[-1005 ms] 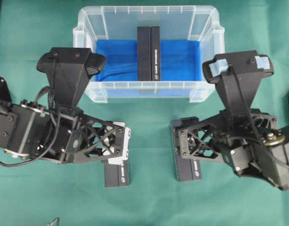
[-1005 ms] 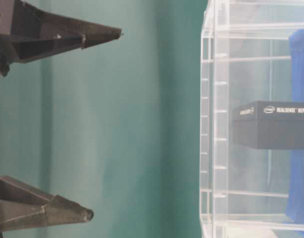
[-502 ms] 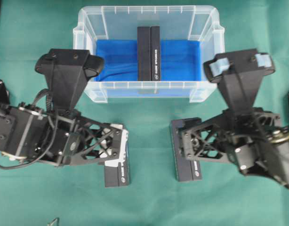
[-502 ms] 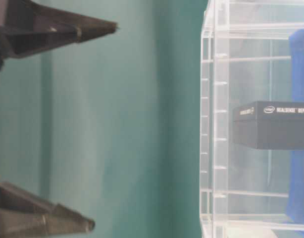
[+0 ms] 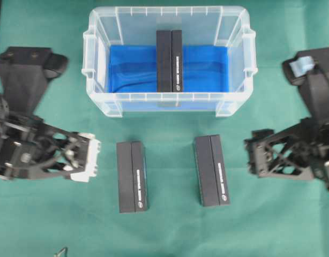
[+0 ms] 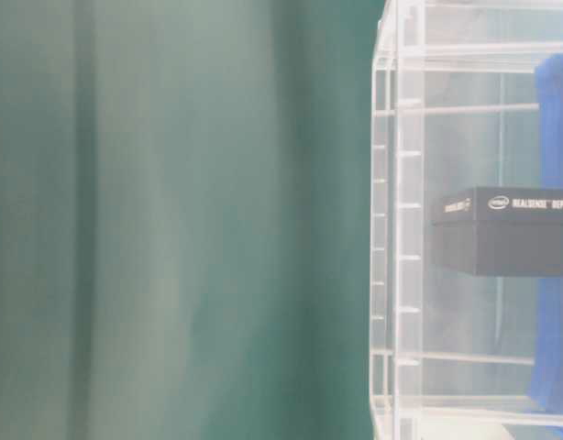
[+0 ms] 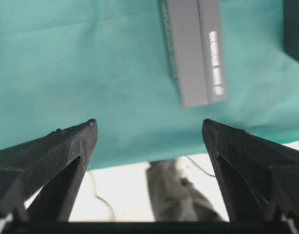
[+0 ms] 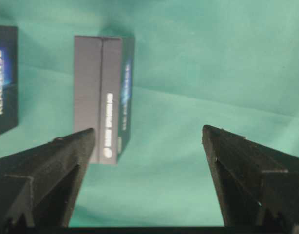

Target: Take the box out of the case with both arms.

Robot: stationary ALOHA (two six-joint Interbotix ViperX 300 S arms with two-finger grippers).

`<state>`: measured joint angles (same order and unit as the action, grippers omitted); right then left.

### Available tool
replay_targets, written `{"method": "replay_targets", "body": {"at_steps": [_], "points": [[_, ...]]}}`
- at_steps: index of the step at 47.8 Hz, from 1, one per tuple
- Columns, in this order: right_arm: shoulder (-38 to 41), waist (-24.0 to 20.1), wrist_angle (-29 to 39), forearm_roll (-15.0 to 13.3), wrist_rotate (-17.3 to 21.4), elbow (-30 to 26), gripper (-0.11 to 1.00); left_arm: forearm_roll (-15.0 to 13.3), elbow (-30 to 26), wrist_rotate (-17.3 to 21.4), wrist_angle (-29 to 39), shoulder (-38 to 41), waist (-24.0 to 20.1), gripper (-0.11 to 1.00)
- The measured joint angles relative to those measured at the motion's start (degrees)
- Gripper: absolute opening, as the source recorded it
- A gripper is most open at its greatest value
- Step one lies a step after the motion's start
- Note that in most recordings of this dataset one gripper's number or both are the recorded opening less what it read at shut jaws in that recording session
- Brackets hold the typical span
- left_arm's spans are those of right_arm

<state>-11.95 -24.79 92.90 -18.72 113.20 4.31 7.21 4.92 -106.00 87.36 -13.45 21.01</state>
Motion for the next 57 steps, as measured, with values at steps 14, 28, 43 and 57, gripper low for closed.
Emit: {"method": "replay_targets", "body": {"at_steps": [14,28,43,57], "points": [[-5.10,-0.97,0.53,0.09,-0.09,4.22,0.89,0.00,7.29,-1.85,0.09,-7.12,2.02,0.89],[-8.70,-1.49,2.02,0.09,0.09,6.77,0.89,0.09,10.46,-2.11,1.41,-11.16,2.46,0.89],[-9.58,-1.49,2.64,-0.18,0.09,7.21,0.89,0.18,10.81,-2.11,1.49,-11.43,2.37,0.89],[-9.58,-1.14,2.64,-0.26,-0.53,7.29,0.89,0.18,10.81,-1.67,1.49,-11.51,1.23,0.89]]}}
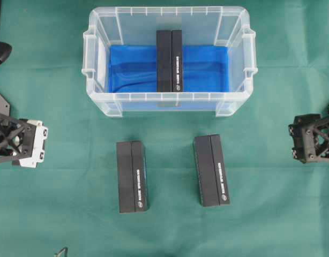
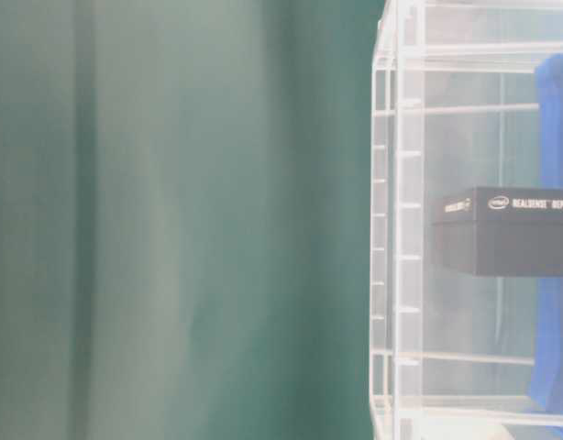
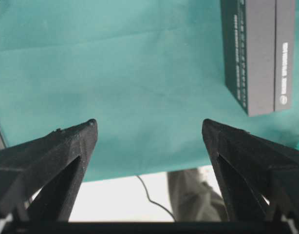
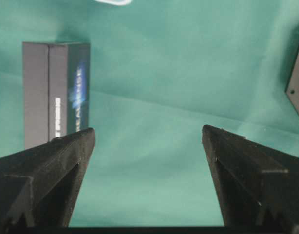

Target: Take the box out of the case with both arms.

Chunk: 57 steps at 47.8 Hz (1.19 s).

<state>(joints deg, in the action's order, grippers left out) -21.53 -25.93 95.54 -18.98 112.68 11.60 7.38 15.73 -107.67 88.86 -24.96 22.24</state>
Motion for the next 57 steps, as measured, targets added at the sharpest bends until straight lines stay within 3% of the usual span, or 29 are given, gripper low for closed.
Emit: {"method": "replay_targets", "body": {"at_steps": [16,44,57], "points": [[-2.90,7.47,0.00,0.00,-5.71,1.67,0.89,-0.09,1.23,6.68,1.23,-2.55,-7.12,0.89],[-4.83,24.61,-2.55,0.18,-20.83,2.46,0.89,-0.62,1.93,27.16,2.02,-4.39,-26.81,0.88],[-4.83,30.94,-3.96,0.97,-26.46,2.55,0.89,-0.79,1.93,31.90,2.02,-4.39,-32.52,0.88]]}}
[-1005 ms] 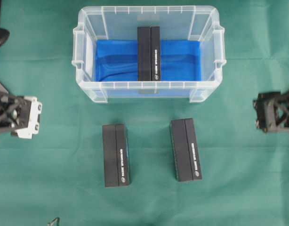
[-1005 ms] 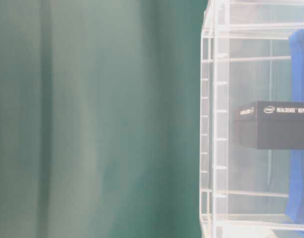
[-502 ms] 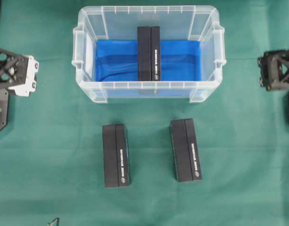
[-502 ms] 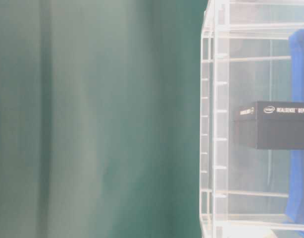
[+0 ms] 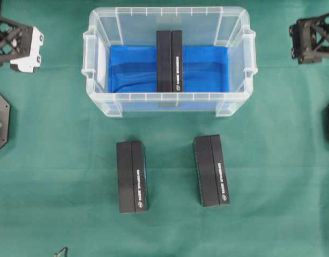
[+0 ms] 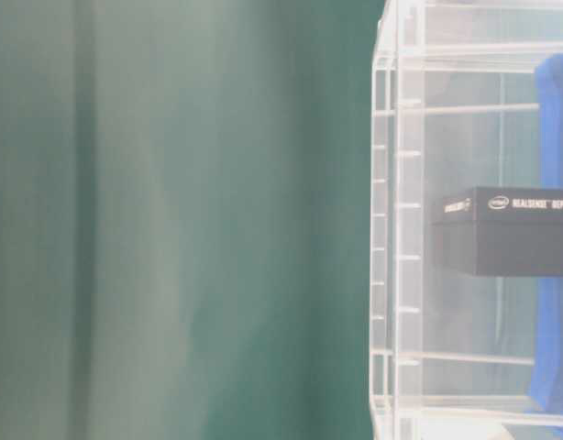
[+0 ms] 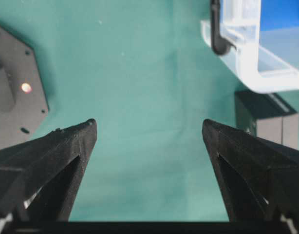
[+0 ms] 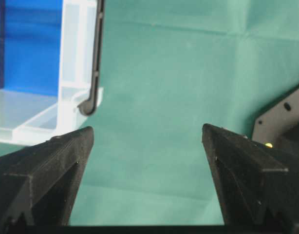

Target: Take the box out of the case with both arms.

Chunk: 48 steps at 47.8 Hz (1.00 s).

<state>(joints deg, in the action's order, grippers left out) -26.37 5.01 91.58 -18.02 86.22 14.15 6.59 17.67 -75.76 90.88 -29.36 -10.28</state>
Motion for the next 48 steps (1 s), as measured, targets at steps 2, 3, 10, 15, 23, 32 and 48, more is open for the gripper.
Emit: {"method": "replay_targets", "body": {"at_steps": [2,3,10,15,23,32,48], "points": [[0.00,0.79,-0.26,0.26,-0.62,0.26,0.89,0.00,0.00,0.62,0.09,0.00,-0.62,0.88],[0.00,1.14,-0.35,0.35,-0.88,0.35,0.89,0.00,0.00,0.79,0.09,-0.09,-0.88,0.88],[0.09,2.72,-1.76,1.14,-1.49,1.14,0.89,-0.09,-0.09,1.58,0.09,0.00,-1.67,0.88],[0.09,2.81,-2.37,1.58,-1.49,1.41,0.89,-0.26,-0.09,1.58,0.09,0.09,-1.76,0.88],[0.09,2.72,-2.46,1.85,-1.49,1.49,0.89,-0.53,-0.09,1.58,0.09,0.00,-1.76,0.88],[0.00,2.81,-2.46,1.93,-1.49,1.49,0.89,-0.88,-0.09,1.58,0.09,0.09,-1.76,0.88],[0.00,2.81,-2.46,2.11,-1.49,1.41,0.89,-1.05,-0.09,1.58,0.09,0.09,-1.76,0.88]]}}
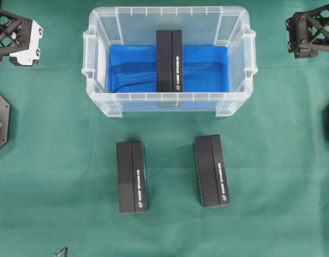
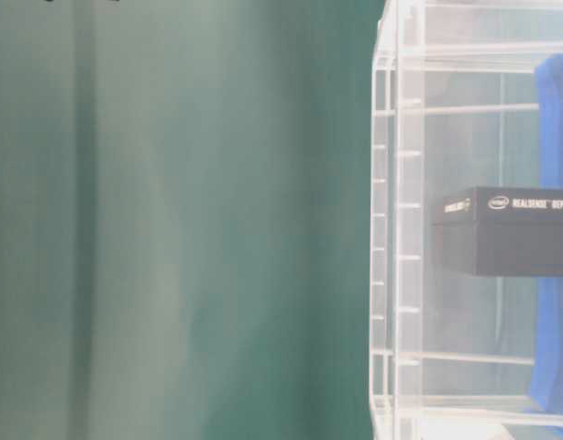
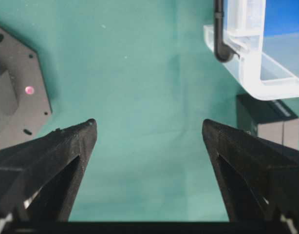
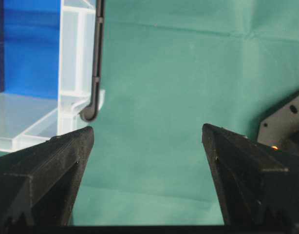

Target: Take the box out of the case with both arms.

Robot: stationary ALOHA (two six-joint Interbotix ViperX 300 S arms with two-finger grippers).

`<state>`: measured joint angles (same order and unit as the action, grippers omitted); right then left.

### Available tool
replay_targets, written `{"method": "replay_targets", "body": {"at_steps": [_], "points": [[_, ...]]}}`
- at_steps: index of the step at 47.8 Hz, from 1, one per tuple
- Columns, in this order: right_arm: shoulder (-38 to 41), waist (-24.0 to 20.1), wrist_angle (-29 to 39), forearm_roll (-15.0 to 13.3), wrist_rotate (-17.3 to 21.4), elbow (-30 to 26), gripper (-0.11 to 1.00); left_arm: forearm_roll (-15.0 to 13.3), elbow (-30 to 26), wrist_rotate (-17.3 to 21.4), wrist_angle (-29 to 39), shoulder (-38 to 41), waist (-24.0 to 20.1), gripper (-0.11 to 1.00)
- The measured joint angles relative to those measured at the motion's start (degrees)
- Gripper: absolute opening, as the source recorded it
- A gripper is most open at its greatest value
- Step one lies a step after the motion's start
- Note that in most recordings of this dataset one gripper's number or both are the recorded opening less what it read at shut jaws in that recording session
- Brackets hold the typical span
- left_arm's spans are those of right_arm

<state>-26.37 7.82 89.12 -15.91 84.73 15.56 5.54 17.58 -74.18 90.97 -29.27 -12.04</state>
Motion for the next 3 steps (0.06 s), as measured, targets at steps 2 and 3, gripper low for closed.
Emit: {"method": "replay_targets", "body": {"at_steps": [2,3], "points": [[0.00,-0.09,0.00,-0.09,0.00,0.09,0.89,0.00,0.09,0.00,0.00,0.00,0.00,0.88],[0.00,-0.09,0.00,-0.09,0.00,0.09,0.89,0.09,0.00,0.00,0.00,0.00,0.00,0.88]]}}
